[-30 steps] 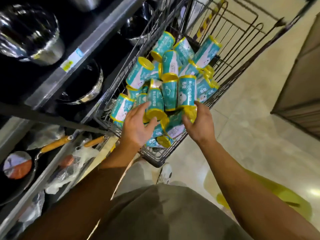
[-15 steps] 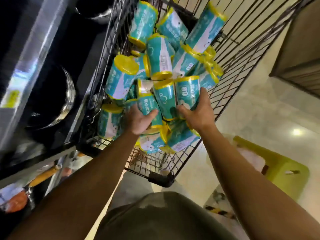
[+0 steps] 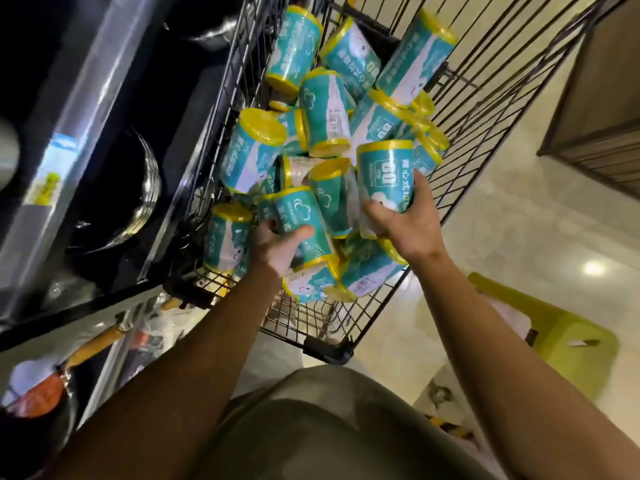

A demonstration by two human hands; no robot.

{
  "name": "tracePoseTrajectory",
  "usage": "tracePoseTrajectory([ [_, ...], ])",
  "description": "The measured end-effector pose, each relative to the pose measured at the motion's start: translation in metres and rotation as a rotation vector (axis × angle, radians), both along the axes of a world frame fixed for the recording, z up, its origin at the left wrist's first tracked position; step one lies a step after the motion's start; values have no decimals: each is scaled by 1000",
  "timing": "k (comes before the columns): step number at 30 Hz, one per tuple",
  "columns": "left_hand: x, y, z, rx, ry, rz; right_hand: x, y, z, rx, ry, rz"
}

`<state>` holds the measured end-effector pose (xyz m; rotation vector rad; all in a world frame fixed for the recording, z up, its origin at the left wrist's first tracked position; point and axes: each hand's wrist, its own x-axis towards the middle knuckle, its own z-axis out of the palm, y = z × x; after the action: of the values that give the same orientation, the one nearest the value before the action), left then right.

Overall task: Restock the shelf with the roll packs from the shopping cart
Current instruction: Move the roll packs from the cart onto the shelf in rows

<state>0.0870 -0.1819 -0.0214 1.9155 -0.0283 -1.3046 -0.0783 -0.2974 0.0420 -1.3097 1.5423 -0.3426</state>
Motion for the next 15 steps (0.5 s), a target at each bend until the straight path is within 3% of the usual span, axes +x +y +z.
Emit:
tracePoseTrajectory([
  [3,0,14,25,-177,133,149,-4,17,23,42,-114,-2],
  [8,-6,40,76,-362,355,172,-15,53,59,75,-277,98],
  [15,-49,110,150,-549,111,267,-35,109,105,26,-459,334],
])
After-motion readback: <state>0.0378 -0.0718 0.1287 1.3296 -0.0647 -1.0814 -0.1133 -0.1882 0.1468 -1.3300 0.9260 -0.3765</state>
